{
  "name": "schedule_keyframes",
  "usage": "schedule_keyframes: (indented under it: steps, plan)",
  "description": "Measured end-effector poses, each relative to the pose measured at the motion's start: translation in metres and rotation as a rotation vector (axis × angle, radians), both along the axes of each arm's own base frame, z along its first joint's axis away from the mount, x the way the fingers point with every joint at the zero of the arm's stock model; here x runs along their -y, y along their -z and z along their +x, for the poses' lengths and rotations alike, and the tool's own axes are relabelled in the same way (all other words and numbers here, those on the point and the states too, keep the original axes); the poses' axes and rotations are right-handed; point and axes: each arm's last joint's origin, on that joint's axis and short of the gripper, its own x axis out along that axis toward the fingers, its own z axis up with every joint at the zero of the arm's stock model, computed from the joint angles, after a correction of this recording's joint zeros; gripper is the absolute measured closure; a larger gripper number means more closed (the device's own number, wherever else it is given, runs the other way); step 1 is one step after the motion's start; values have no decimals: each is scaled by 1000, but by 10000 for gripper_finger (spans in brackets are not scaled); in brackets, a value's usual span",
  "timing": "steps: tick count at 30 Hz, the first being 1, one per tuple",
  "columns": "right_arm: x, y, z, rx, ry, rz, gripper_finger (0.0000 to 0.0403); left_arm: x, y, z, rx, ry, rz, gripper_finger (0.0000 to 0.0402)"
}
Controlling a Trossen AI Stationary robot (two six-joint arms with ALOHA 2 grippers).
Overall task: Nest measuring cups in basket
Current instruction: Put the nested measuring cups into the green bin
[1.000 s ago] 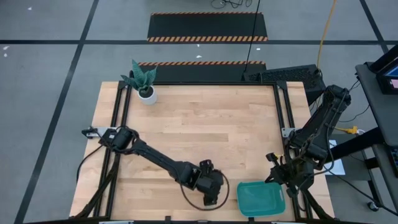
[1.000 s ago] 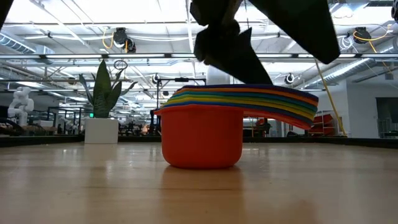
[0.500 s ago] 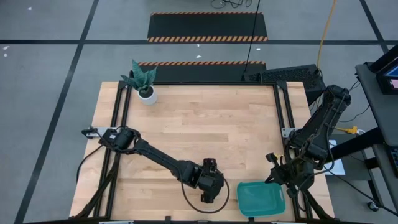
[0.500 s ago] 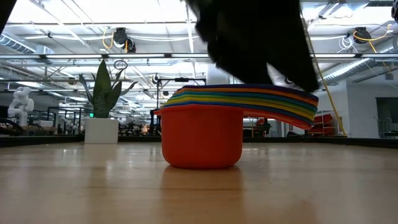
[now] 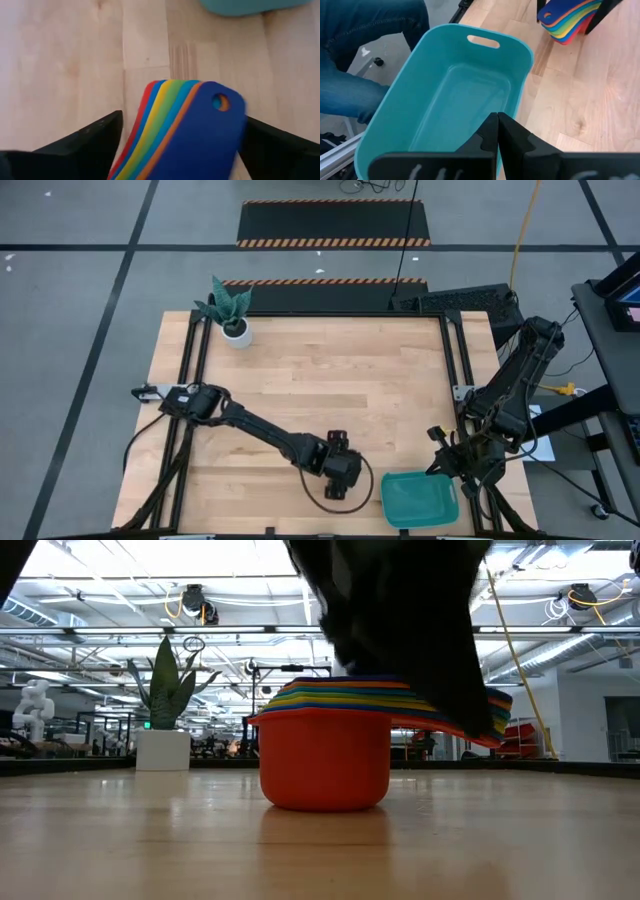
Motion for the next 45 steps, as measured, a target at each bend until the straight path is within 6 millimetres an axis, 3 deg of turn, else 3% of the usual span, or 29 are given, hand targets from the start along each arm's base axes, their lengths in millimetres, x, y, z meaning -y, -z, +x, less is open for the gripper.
schedule_keyframes:
  steps: [15, 25, 34, 45]
  plan:
    - [0, 0, 0, 0, 1, 5, 401, -13, 3, 8, -7, -18, -87, 168]
    - [0, 0, 0, 0, 2, 6, 401, -13, 3, 8, -5, -42, -95, 217]
    - [0, 0, 0, -1, 2, 6, 401, -10, 2, 7, 1, -61, -92, 212]
    - [0, 0, 0, -1, 2, 6, 401, 4, 2, 1, 46, -56, 29, 125]
